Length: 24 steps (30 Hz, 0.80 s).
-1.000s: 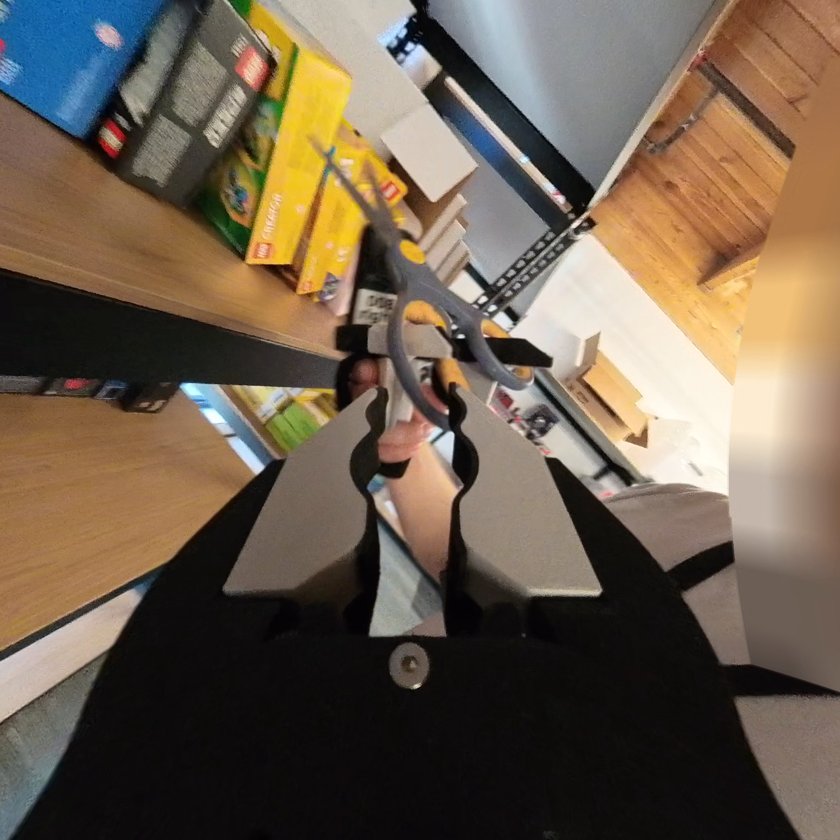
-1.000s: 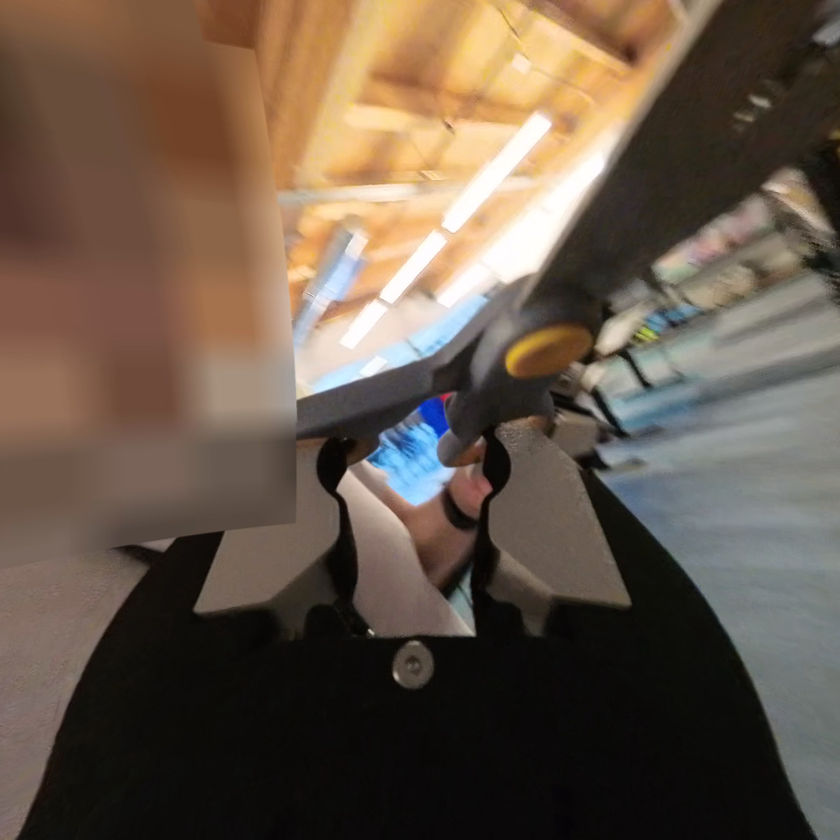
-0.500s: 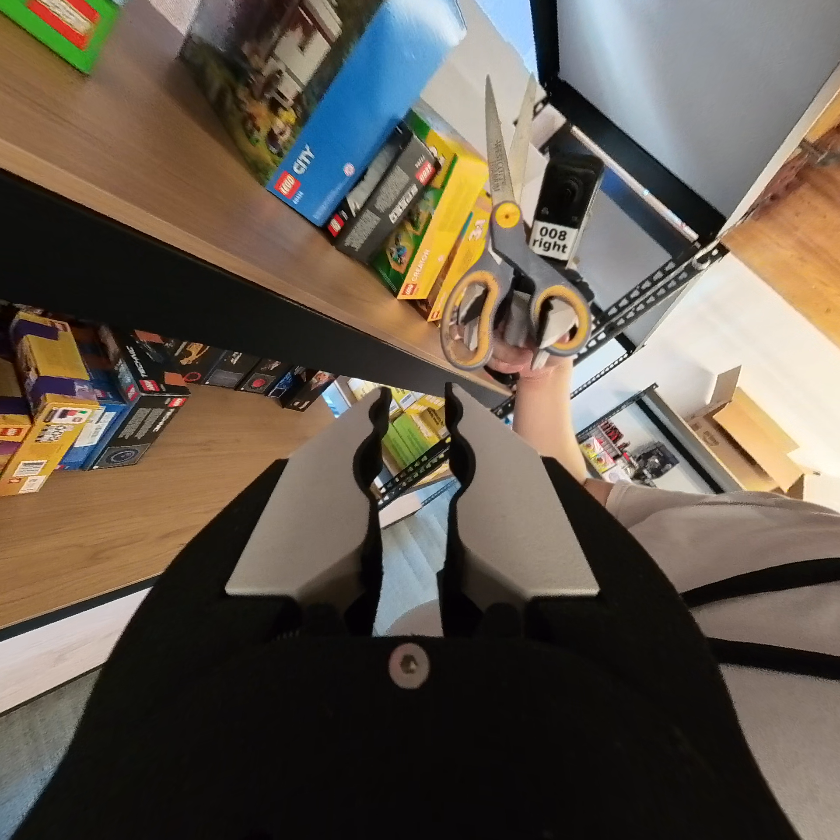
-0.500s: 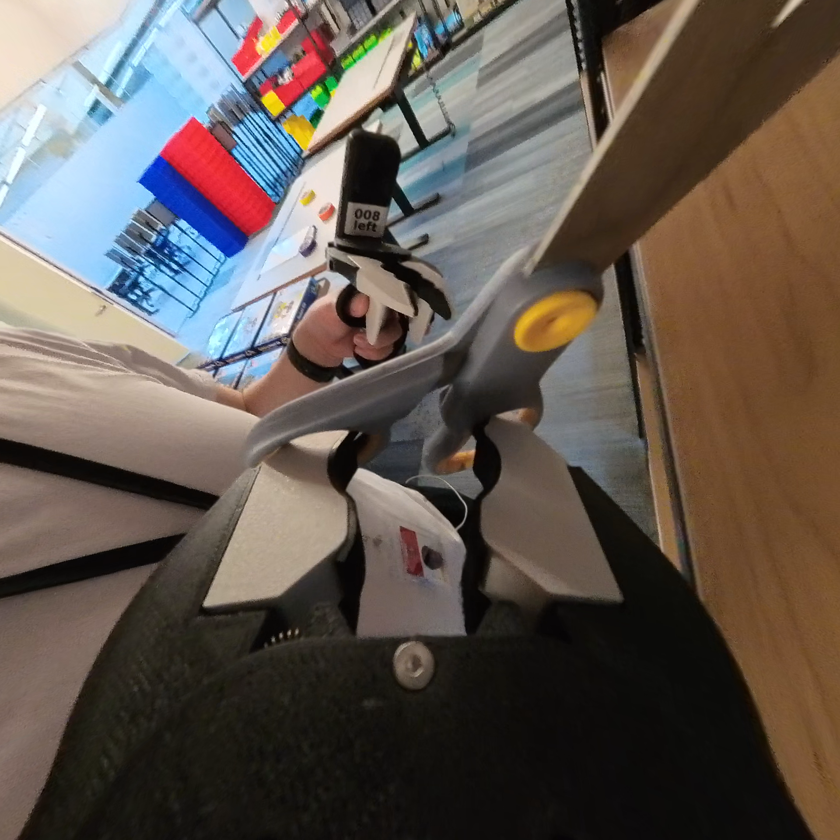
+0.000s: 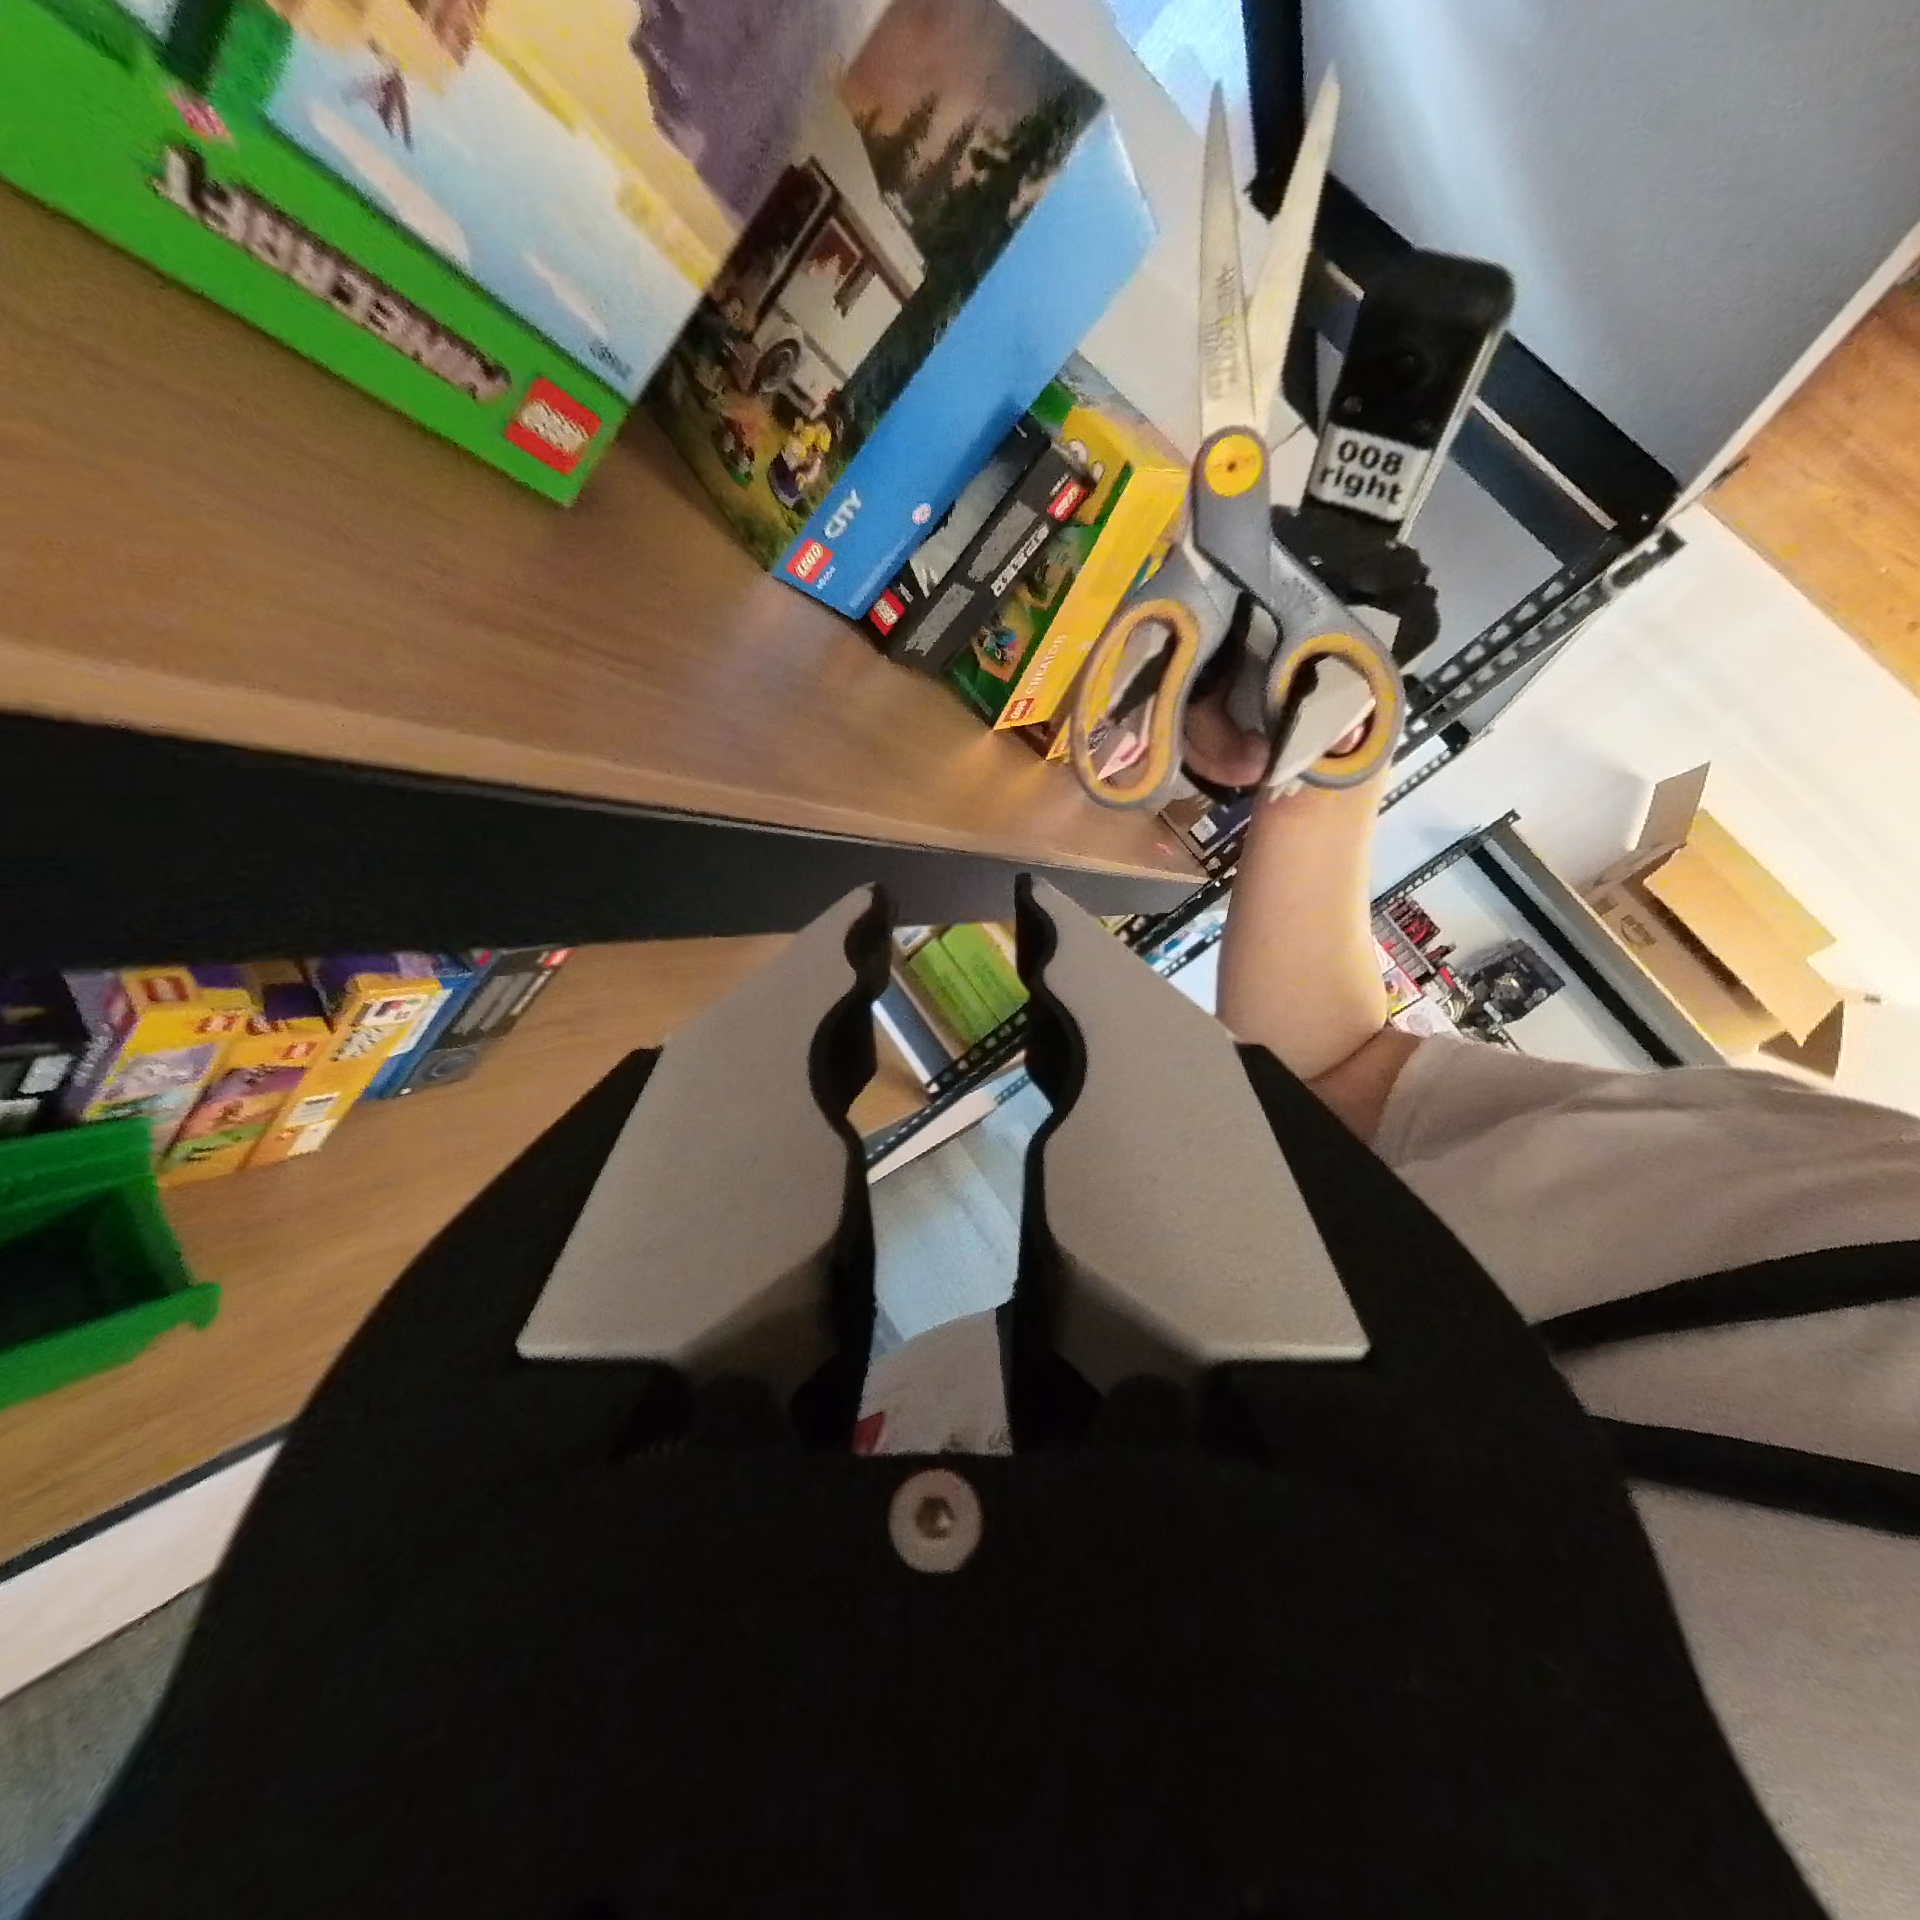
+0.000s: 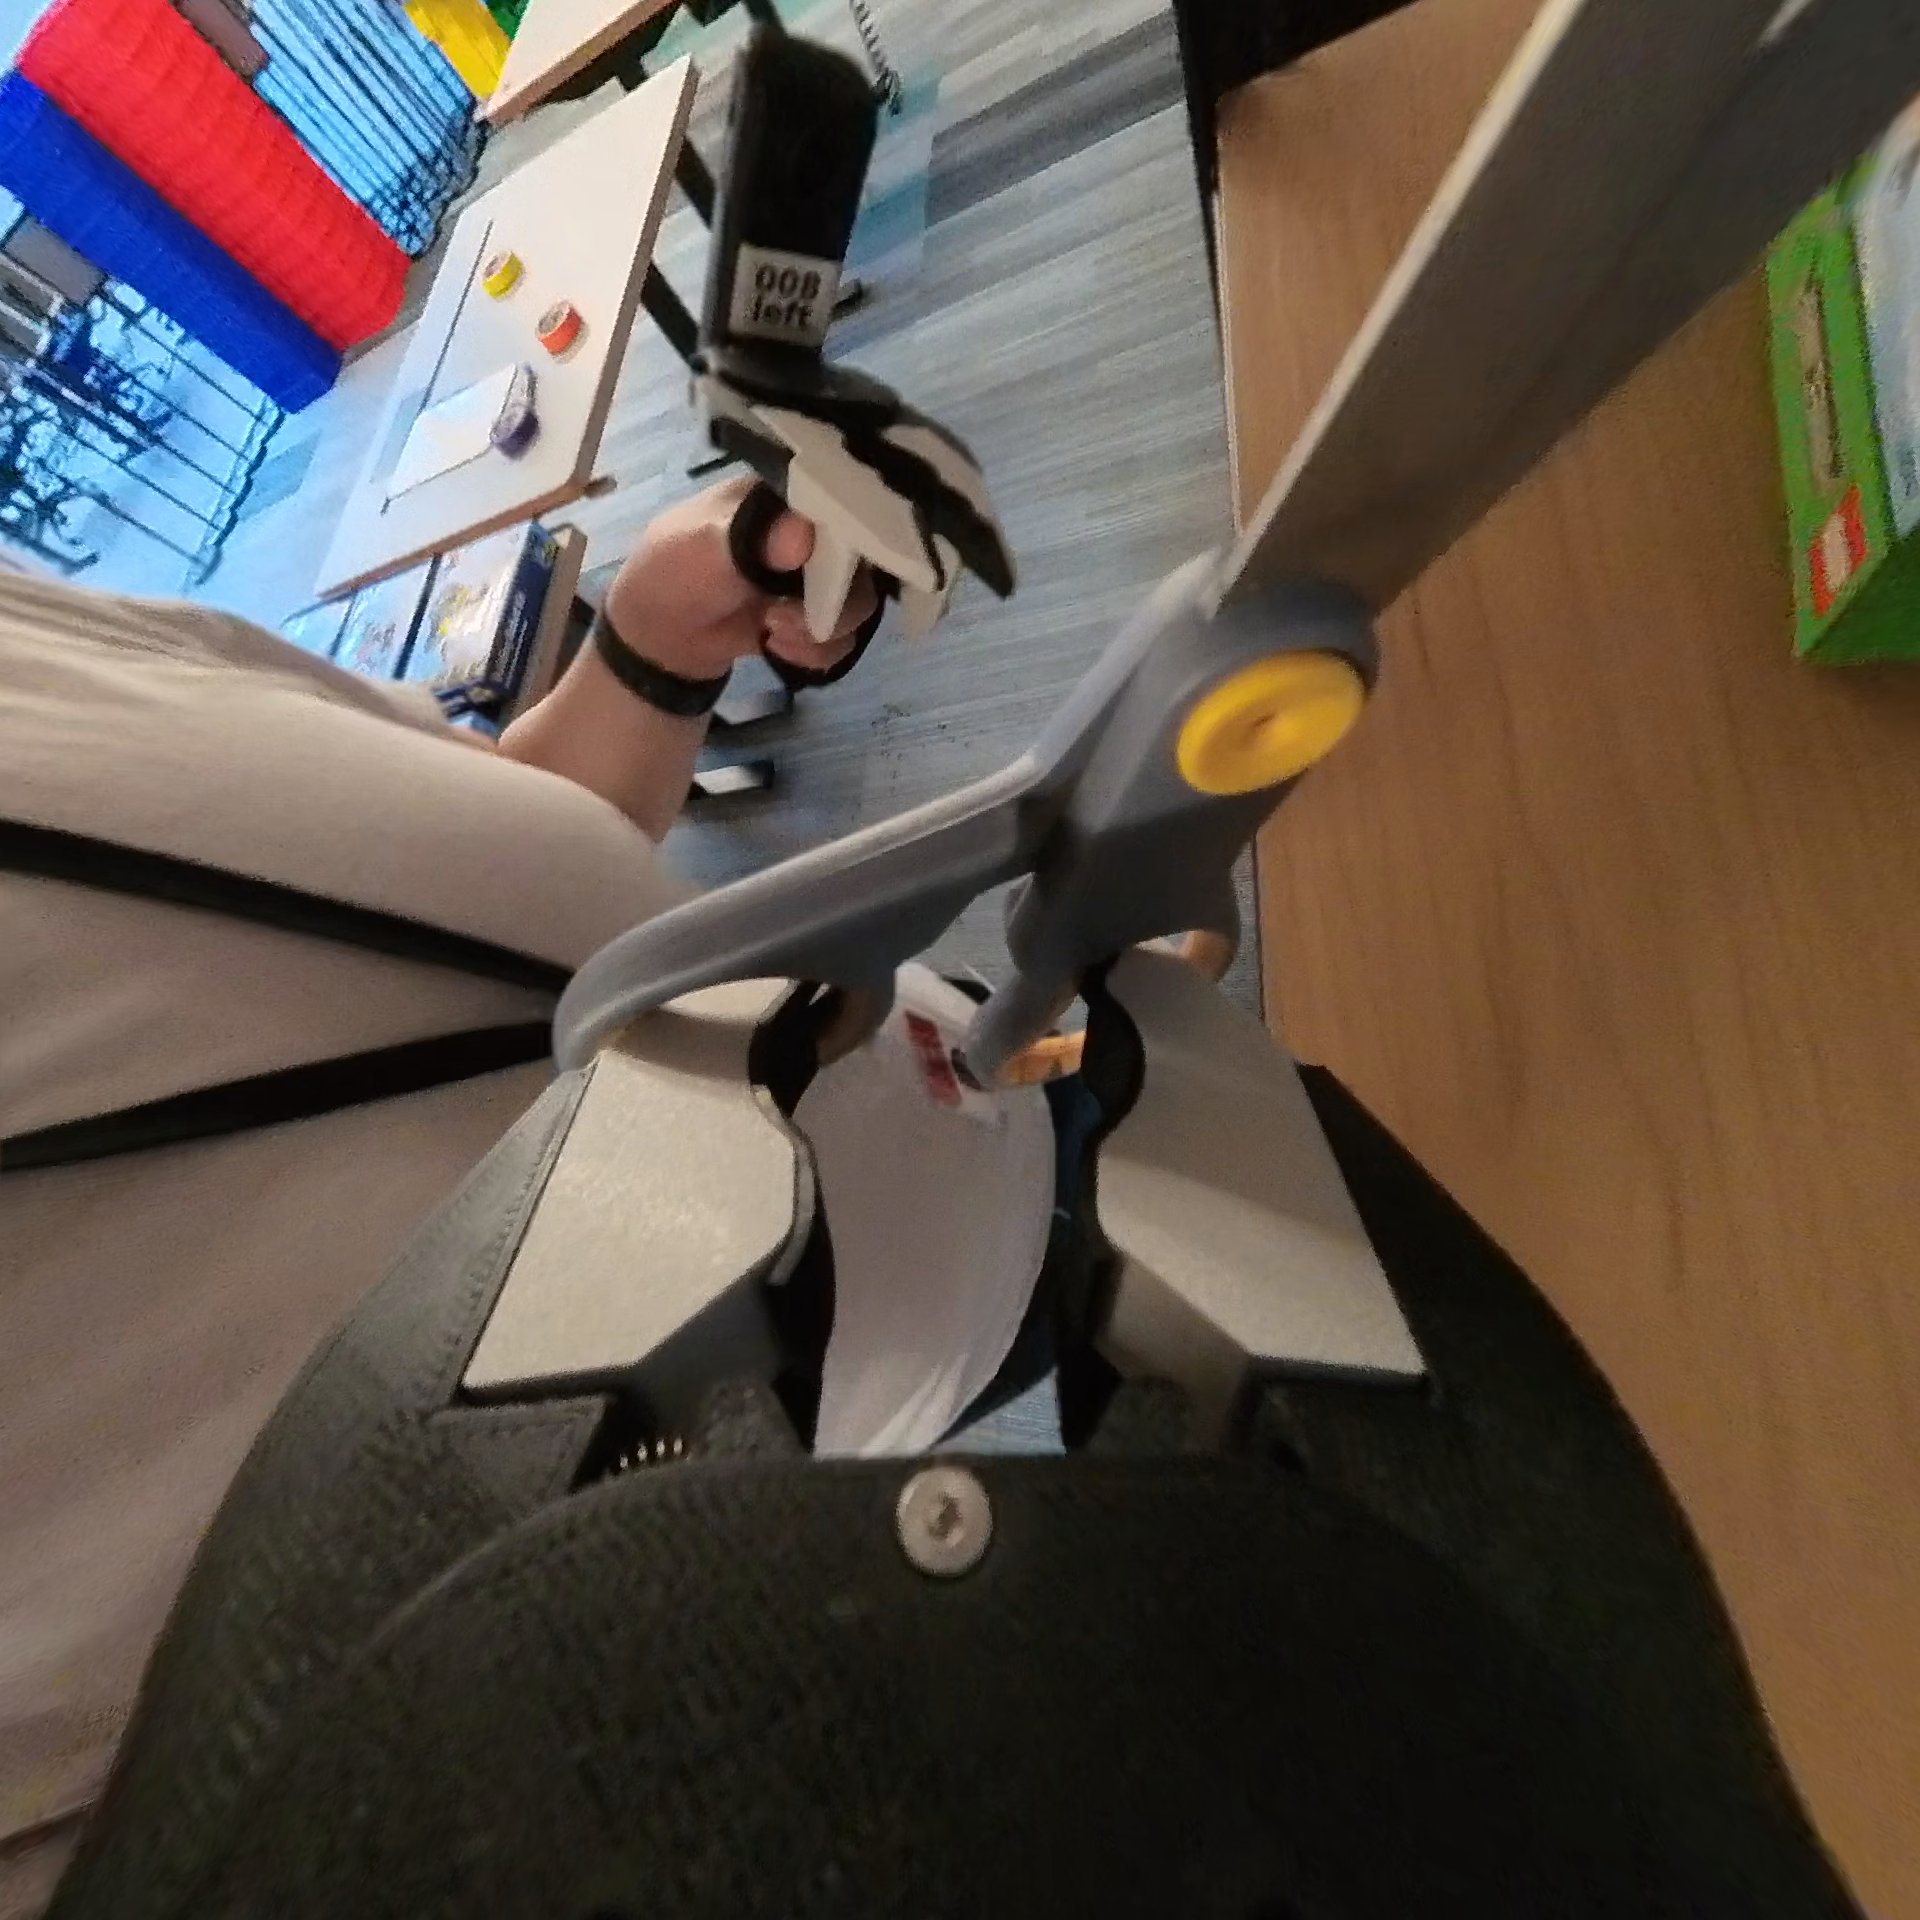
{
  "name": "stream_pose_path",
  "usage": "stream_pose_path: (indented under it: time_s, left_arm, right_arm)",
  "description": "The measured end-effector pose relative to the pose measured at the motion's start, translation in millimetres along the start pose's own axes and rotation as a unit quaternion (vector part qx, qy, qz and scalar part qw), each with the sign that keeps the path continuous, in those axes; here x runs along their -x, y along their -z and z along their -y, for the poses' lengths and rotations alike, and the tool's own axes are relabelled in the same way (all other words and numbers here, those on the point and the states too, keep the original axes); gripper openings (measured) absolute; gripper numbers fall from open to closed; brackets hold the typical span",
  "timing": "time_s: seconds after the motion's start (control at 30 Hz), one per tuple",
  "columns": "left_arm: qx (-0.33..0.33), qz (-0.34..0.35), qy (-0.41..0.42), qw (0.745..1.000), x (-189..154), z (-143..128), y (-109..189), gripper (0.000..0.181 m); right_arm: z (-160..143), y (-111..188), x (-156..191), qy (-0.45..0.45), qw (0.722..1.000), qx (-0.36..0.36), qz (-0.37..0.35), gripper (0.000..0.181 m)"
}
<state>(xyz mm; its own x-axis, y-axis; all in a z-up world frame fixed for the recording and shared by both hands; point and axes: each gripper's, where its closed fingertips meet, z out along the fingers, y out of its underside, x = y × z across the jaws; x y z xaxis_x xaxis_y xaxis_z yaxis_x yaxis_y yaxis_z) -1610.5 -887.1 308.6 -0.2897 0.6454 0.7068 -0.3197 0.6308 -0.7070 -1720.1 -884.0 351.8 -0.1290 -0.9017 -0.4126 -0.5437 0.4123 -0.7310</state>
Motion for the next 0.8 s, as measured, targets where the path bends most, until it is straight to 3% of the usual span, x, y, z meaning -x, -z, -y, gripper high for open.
stream_pose_path:
  time_s: [0.13, 0.3, 0.37, 0.43, 0.5, 0.63, 0.8]
  left_arm:
    - [0.02, -0.012, -0.021, 1.0, 10.4, 27.5, 7.1, 0.021]
    - [0.053, -0.037, -0.041, 0.997, 18.8, 47.1, 8.5, 0.021]
    - [0.056, -0.053, -0.041, 0.996, 18.2, 54.0, 7.2, 0.021]
    - [0.053, -0.072, -0.037, 0.995, 13.8, 60.1, 5.7, 0.02]
    - [0.053, -0.079, -0.042, 0.995, 12.5, 62.8, 4.5, 0.02]
    - [0.051, -0.059, -0.054, 0.996, 21.5, 67.2, 2.2, 0.02]
    - [0.008, -0.037, -0.071, 0.997, 22.6, 84.6, -3.7, 0.02]
  right_arm:
    - [29.6, -1.1, 14.9, 0.01, 0.997, 0.003, 0.07, 0.047]
    - [49.5, 3.2, 12.0, 0.004, 0.994, 0.038, 0.101, 0.046]
    - [63.5, 6.3, 22.6, -0.029, 0.985, 0.022, 0.166, 0.038]
    - [74.6, 6.1, 20.1, -0.049, 0.981, 0.003, 0.188, 0.037]
    - [78.8, 5.3, 12.3, -0.041, 0.983, -0.009, 0.179, 0.037]
    - [76.9, 9.2, -12.5, 0.002, 0.996, 0.012, 0.089, 0.038]
    - [81.8, 25.7, -17.8, -0.002, 0.997, 0.042, 0.066, 0.037]
